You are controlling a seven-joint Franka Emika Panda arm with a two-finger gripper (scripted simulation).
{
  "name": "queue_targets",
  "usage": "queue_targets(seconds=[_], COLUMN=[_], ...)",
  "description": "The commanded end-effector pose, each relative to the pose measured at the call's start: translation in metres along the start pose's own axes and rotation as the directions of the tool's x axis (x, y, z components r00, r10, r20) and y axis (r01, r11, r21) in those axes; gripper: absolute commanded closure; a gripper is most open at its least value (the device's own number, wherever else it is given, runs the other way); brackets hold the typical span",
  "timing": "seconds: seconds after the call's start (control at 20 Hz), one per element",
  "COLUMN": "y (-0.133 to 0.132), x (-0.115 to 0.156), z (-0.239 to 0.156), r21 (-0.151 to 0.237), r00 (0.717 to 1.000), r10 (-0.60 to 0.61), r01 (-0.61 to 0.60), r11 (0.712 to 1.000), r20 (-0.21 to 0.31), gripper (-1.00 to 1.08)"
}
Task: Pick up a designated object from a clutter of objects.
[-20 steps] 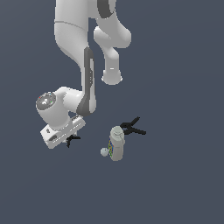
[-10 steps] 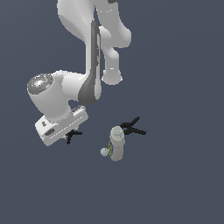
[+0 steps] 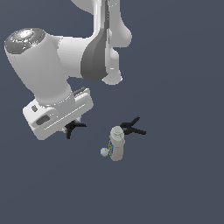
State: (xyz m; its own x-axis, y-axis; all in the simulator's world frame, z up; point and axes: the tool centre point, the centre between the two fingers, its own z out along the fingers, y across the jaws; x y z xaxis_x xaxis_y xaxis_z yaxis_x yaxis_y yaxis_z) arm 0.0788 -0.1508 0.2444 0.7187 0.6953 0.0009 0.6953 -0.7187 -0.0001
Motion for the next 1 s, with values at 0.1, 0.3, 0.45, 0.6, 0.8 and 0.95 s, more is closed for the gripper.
queue_targets(seconds=[0.1, 0.3, 0.45, 0.6, 0.8, 0.95], y=[-0.004, -0.006, -0.007, -0.008, -0.008, -0.008], x=[0.02, 0.037, 0.048, 0.057, 0.066, 0.071], z=[-0.048, -0.088, -0.113, -0.133, -0.153, -0.163], r21=[0.001, 0.001, 0.001, 0.001, 0.0, 0.0], r00=[1.0, 1.0, 1.0, 1.0, 1.0, 1.0], r10=[0.0, 0.002, 0.002, 0.003, 0.004, 0.004], r01=[0.0, -0.002, -0.002, -0.003, -0.004, -0.004], r11=[1.0, 1.0, 1.0, 1.0, 1.0, 1.0], r20=[0.0, 0.0, 0.0, 0.0, 0.0, 0.0], gripper=[1.08, 1.08, 1.08, 1.08, 1.08, 1.08])
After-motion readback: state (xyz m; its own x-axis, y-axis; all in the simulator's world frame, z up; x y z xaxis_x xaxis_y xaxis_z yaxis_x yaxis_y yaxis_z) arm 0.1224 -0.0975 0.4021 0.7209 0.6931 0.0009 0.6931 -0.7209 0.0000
